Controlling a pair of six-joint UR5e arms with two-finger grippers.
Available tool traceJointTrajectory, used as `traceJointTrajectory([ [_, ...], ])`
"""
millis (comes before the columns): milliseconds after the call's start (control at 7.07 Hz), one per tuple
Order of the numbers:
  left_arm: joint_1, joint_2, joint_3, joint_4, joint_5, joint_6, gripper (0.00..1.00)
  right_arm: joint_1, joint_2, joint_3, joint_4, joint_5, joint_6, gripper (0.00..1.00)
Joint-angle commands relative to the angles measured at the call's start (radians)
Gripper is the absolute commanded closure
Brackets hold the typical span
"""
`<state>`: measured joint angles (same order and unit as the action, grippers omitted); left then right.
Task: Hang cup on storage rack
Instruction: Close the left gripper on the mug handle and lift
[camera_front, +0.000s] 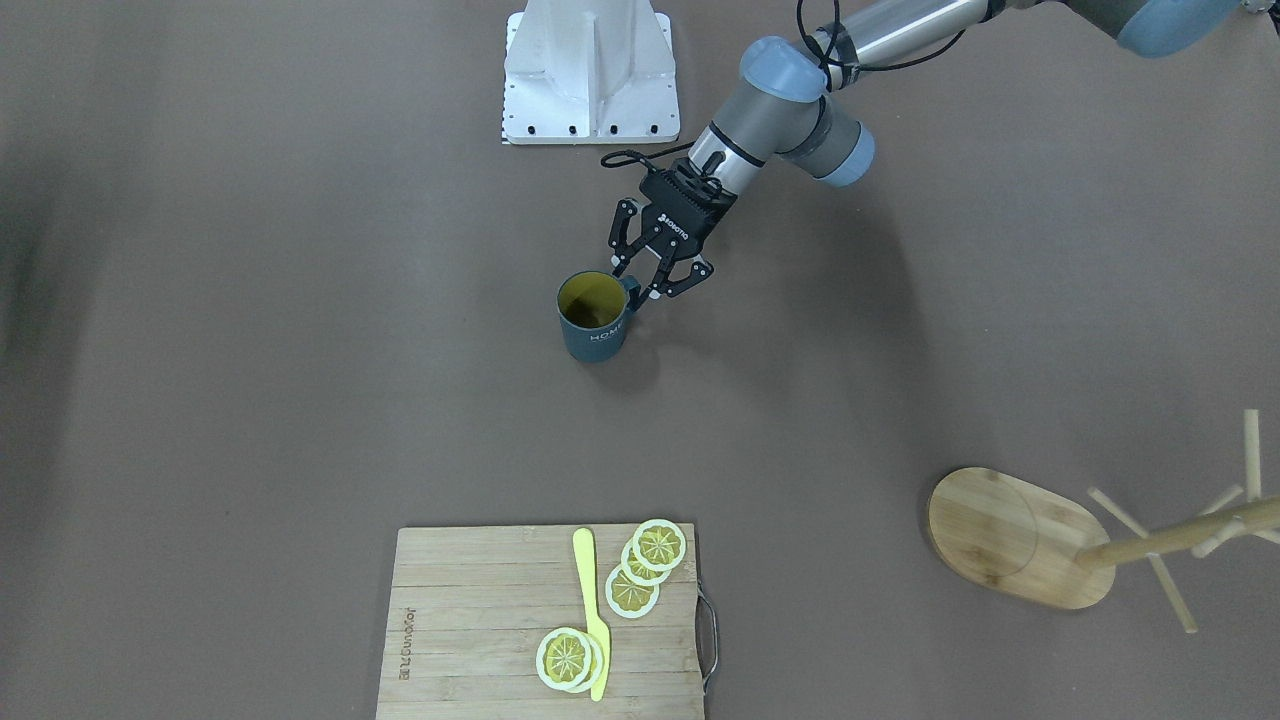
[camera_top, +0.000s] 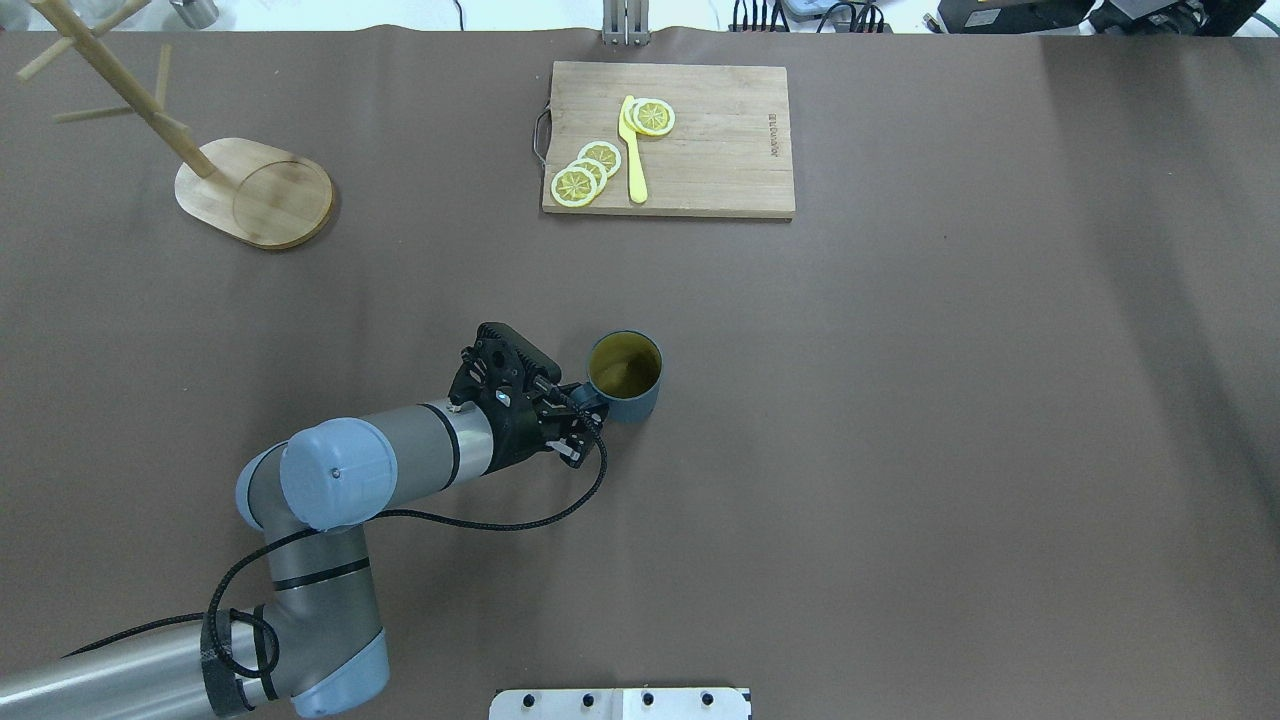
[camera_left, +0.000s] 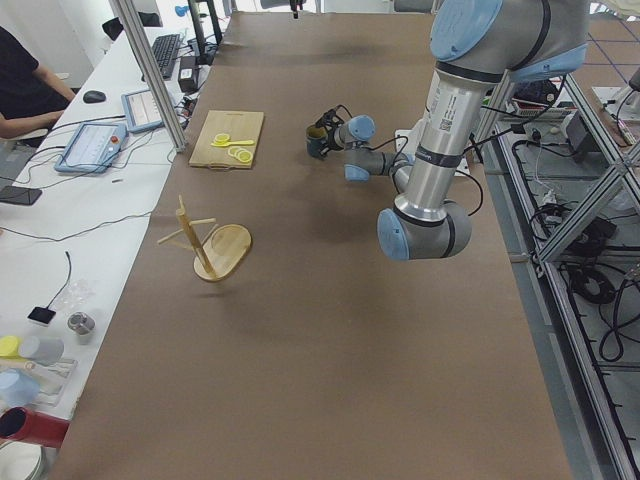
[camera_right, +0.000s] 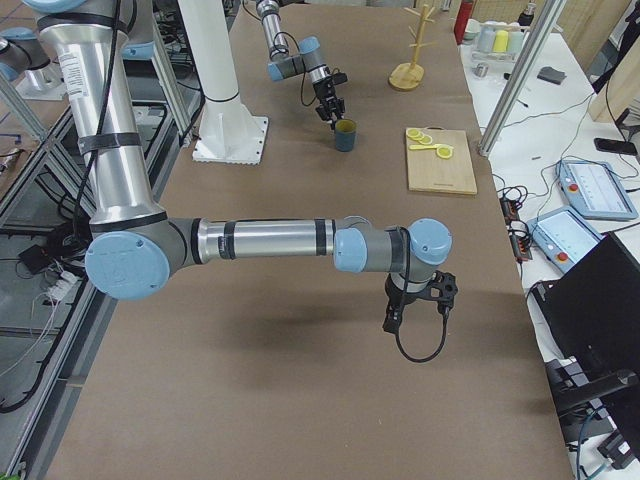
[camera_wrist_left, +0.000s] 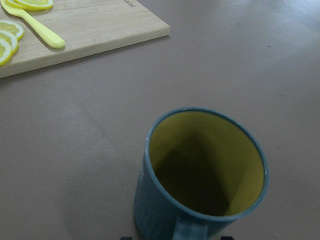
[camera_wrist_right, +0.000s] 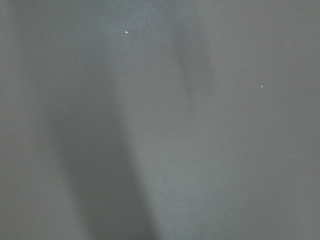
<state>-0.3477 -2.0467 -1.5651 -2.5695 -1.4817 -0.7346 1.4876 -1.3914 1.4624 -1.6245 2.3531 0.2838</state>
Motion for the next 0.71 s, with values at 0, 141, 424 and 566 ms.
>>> traceJointTrajectory([
  [0,0.001,-0.003,-0.025,0.0,-0.003,-0.022,1.0,0.0,0.0,0.007,0.0,0.0,0.008,0.0],
  [141,-0.002,-0.001,-0.064,0.002,-0.003,-0.022,1.0,0.0,-0.001,0.012,0.0,0.0,0.008,0.0],
  [424,-0.093,-0.004,-0.076,0.003,-0.011,-0.06,1.0,0.0,-0.012,0.038,0.0,0.0,0.009,0.0],
  [566,-0.161,-0.004,-0.076,0.0,-0.04,-0.191,1.0,0.0,-0.017,0.05,-0.002,0.0,0.009,0.0],
])
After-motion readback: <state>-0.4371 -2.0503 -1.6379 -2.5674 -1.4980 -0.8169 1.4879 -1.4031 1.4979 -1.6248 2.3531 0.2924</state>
